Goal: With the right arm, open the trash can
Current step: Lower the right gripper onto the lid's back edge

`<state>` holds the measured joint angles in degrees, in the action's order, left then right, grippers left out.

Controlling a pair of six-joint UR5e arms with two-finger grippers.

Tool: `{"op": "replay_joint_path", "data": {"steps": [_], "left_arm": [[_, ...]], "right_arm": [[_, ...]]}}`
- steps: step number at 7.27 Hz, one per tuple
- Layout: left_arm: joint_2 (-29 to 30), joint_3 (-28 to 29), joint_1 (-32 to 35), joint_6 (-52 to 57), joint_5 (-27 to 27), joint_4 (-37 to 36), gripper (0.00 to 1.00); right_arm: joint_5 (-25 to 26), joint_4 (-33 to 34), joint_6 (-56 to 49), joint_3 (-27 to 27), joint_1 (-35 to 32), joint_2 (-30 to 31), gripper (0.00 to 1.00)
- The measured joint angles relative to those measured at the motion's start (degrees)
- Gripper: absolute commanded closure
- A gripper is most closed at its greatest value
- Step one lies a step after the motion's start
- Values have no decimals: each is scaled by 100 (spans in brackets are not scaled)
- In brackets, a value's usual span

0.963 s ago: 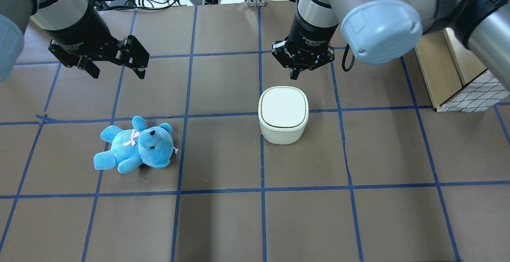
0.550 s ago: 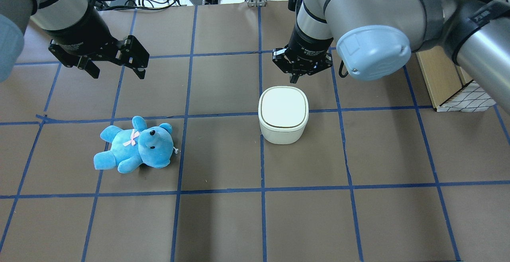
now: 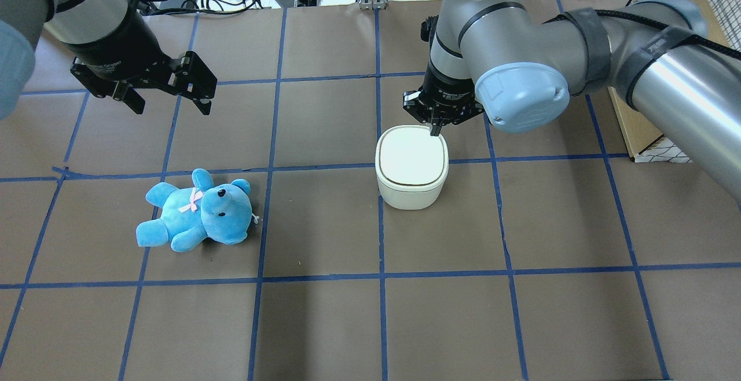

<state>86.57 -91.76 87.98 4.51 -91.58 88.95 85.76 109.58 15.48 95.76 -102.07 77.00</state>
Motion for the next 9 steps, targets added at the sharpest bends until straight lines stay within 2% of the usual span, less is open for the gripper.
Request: {"op": "replay_joint_path", "data": {"steps": [5, 9], "left_arm": [[0, 0, 0, -1, 0, 0, 0], [0, 0, -2, -3, 0, 0, 0]], "right_arm": [[-59, -30, 18, 61, -324, -51, 100], [-51, 16, 33, 296, -327, -107, 100]]}}
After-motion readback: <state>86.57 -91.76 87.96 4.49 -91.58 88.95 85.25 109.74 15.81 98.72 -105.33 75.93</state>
